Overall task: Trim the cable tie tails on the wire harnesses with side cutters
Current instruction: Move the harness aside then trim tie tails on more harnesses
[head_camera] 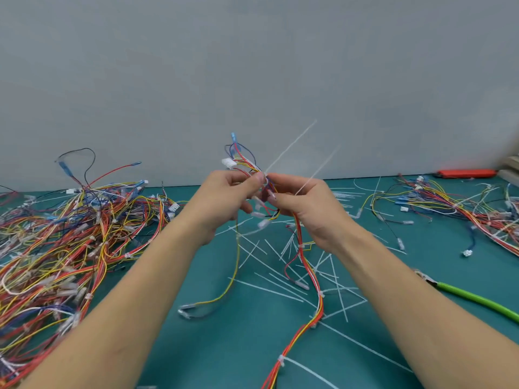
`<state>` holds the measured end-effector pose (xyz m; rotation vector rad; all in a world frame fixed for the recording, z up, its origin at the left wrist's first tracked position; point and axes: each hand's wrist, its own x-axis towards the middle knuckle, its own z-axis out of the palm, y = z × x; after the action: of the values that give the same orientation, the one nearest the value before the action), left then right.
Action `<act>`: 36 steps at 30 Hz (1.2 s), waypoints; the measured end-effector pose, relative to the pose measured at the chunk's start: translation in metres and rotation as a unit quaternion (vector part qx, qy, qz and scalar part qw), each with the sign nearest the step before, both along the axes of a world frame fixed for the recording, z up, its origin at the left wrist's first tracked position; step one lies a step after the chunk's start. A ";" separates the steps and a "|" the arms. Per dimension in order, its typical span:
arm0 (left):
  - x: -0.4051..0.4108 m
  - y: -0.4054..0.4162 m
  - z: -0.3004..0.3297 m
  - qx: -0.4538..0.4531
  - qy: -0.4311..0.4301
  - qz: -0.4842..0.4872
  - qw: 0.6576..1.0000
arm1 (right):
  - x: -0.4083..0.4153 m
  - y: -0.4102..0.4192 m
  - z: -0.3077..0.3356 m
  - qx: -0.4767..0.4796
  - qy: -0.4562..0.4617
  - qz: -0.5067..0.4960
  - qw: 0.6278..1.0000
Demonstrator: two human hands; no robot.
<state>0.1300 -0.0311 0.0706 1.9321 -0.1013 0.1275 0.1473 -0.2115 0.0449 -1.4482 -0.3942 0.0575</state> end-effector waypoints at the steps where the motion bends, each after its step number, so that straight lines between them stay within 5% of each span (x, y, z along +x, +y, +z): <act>1: 0.000 -0.002 -0.002 -0.037 0.006 0.010 0.999 | -0.001 0.000 0.001 -0.004 -0.014 0.007 1.000; 7: -0.003 -0.009 -0.003 -0.163 0.035 0.002 0.986 | -0.004 0.004 0.007 -0.031 -0.057 -0.052 0.997; 20: -0.007 -0.012 0.005 -0.045 -0.027 -0.020 0.998 | -0.005 0.001 0.017 0.012 0.002 -0.089 0.996; 29: -0.005 -0.017 0.002 -0.128 0.056 -0.003 0.990 | -0.007 0.001 0.015 0.068 0.101 -0.055 0.991; 33: -0.004 -0.016 0.002 -0.133 0.054 0.016 0.990 | -0.007 0.000 0.017 0.051 0.093 -0.067 0.992; 36: -0.004 -0.015 -0.001 -0.057 0.019 0.081 0.995 | -0.007 0.001 0.016 -0.002 0.043 -0.115 0.992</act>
<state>0.1260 -0.0459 0.0699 1.8271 0.0868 0.2002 0.1403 -0.2105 0.0607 -1.4817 -0.1554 -0.0651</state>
